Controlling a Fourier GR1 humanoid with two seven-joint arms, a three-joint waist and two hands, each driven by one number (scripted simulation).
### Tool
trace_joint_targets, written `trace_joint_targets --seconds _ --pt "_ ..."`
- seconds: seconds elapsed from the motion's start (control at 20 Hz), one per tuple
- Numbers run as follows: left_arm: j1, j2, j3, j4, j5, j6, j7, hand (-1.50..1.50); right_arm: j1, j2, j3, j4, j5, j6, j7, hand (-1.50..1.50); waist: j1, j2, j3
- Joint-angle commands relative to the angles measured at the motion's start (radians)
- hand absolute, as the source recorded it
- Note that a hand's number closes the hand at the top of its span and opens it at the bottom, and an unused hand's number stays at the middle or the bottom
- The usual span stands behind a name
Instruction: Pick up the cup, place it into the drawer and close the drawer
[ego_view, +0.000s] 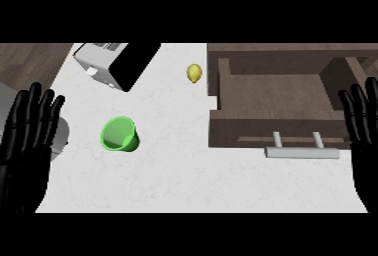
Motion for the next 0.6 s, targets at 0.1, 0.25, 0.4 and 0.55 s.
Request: trace_joint_targets --seconds 0.1,0.25,0.4,0.55 --pt "-0.009 0.066 0.001 -0.016 0.129 -0.143 0.002 -1.5 -0.022 0.025 0.011 0.07 0.01 -0.005 -0.057 -1.5 -0.019 0.004 -0.045" --pt "-0.042 0.083 -0.033 0.043 0.215 -0.252 -0.053 -1.5 -0.014 0.007 -0.015 0.004 0.002 -0.016 0.002 -1.5 -0.033 0.004 -0.046" --pt "-0.009 0.03 0.008 0.12 0.397 -0.246 0.052 -1.5 0.02 -0.042 0.023 0.012 0.033 0.041 0.042 -1.5 -0.031 0.005 -0.046" --pt "-0.051 0.065 0.078 0.184 0.475 -0.284 0.074 -1.5 -0.009 -0.054 -0.007 0.027 0.016 0.052 0.039 -1.5 -0.029 0.004 -0.045"
